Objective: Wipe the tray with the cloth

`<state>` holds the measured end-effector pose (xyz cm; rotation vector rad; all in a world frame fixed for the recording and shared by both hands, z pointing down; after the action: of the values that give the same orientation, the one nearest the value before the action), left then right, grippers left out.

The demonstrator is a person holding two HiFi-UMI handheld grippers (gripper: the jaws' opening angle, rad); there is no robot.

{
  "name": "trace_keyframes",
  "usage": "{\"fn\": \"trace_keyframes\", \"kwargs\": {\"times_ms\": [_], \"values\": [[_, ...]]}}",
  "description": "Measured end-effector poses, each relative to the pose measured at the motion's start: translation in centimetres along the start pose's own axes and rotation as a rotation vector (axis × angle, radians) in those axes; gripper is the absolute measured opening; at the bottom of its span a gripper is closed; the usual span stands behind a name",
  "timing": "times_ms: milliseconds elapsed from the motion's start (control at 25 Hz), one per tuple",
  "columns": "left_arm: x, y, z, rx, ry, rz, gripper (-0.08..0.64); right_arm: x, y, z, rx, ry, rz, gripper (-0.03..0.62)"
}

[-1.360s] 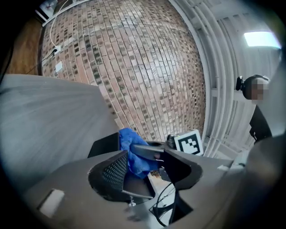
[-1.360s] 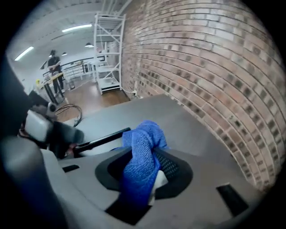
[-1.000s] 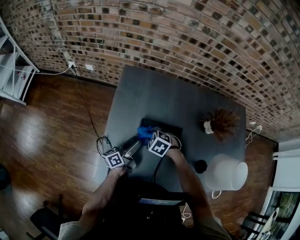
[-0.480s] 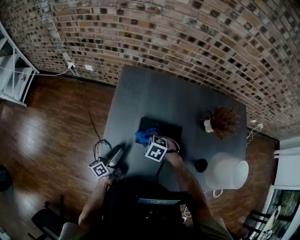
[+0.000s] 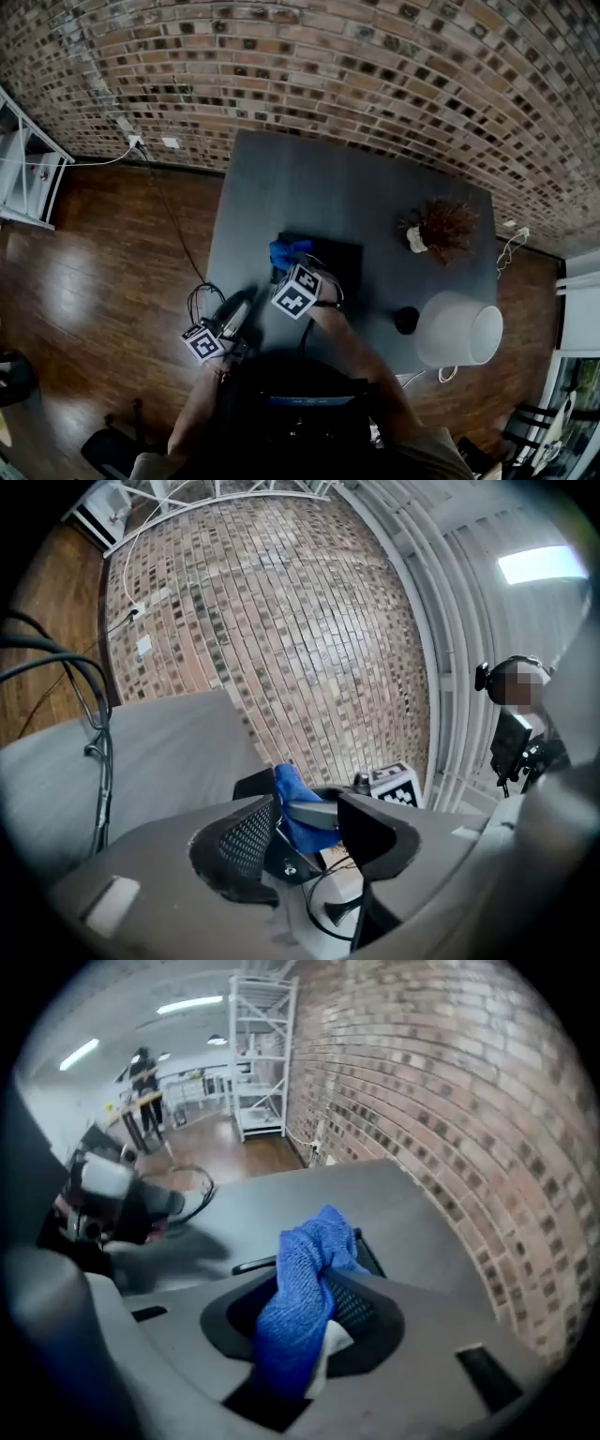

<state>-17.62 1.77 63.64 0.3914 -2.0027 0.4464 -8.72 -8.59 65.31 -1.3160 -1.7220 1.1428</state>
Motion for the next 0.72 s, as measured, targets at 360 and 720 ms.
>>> {"fn": "trace_keyframes", "kwargs": {"times_ms": [360, 720], "values": [[-0.7, -2.0, -0.9, 0.049, -0.013, -0.014, 0.201, 1.3, 2.0, -3.3, -0.095, -0.084, 0.016, 0.13], [0.1, -1.3, -0.5, 0.037, -0.002, 0.013, 0.201, 8.1, 0.7, -4.0, 0.119, 0.35, 0.109, 0.13]]}}
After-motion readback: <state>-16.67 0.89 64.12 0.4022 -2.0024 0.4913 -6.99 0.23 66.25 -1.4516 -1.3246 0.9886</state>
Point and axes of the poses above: the fingertips, and each gripper's own axes: y backward along the fingers, x to its left, z out of its top, the point moved 1 cm from there along y, backward along the fingers, and after that the axes turned 14 degrees about z, right-handed, at the moved point
